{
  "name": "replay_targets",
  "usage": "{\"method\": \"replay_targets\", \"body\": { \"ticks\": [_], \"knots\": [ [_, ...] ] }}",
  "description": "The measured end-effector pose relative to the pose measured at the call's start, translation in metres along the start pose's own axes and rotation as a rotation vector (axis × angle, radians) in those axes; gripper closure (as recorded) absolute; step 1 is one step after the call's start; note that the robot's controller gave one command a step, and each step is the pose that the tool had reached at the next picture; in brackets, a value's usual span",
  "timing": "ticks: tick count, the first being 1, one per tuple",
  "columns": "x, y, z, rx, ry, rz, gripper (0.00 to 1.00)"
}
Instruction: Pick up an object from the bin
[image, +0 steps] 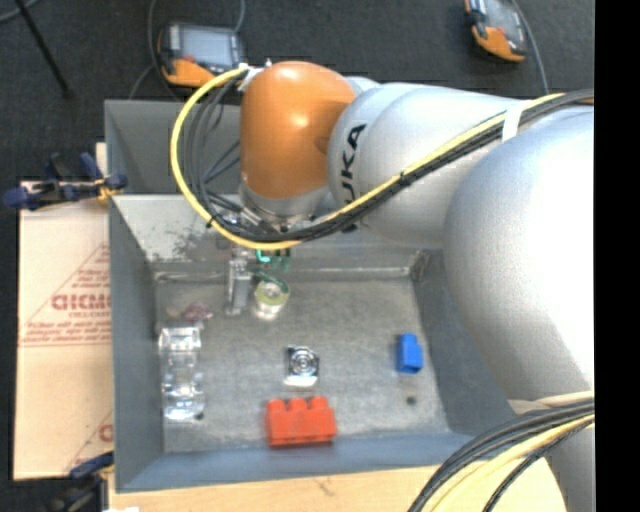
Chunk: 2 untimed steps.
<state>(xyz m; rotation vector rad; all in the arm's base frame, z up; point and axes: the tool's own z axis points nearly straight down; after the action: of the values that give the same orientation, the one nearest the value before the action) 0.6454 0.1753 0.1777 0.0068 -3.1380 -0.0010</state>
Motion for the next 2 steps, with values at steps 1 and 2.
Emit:
{"method": "replay_targets", "body": {
  "ticks": [1,2],
  "knots": [
    [0.0036,0.0160,0.1010,0.002,-0.003,-0.426,0.00],
    [0.0023,0.0163,0.0985,0.000,-0.007,-0.422,1.00]
  ]
}}
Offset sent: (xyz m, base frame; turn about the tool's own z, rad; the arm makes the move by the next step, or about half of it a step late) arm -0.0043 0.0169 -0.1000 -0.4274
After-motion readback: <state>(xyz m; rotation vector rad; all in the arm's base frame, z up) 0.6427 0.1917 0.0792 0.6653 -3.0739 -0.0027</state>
